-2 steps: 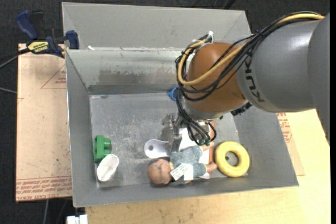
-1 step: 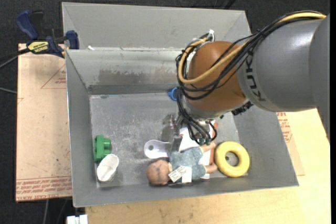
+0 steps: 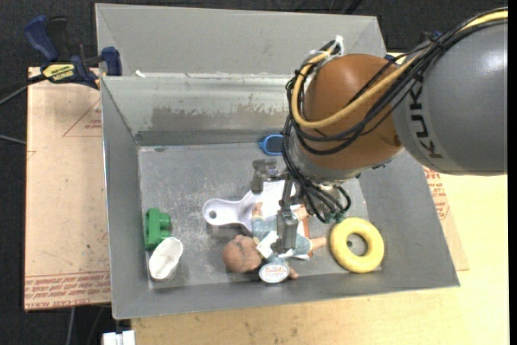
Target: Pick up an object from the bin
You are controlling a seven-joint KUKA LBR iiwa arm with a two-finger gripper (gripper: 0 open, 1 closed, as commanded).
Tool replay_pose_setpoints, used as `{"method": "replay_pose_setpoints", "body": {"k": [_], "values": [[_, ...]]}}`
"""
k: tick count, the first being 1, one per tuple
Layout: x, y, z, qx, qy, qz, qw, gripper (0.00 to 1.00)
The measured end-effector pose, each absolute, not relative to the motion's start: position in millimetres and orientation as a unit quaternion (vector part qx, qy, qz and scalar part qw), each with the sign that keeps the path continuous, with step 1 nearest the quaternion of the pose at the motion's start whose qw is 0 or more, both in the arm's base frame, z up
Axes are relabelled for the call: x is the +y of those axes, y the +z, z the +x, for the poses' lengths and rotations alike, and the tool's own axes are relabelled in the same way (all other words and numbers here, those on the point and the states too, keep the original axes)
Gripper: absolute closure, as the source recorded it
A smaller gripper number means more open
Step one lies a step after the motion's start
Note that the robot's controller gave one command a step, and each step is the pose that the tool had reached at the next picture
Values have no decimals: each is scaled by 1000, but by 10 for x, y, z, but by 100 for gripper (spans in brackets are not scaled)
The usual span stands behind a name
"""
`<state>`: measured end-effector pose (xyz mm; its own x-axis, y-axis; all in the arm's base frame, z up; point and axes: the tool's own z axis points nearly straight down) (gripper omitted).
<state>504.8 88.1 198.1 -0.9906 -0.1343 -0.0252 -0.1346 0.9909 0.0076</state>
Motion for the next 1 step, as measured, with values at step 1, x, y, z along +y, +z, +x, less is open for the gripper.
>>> {"method": "replay_pose_setpoints", "body": {"k": [1], "values": [[881, 1980, 5047, 998, 5, -67, 12, 0]]}}
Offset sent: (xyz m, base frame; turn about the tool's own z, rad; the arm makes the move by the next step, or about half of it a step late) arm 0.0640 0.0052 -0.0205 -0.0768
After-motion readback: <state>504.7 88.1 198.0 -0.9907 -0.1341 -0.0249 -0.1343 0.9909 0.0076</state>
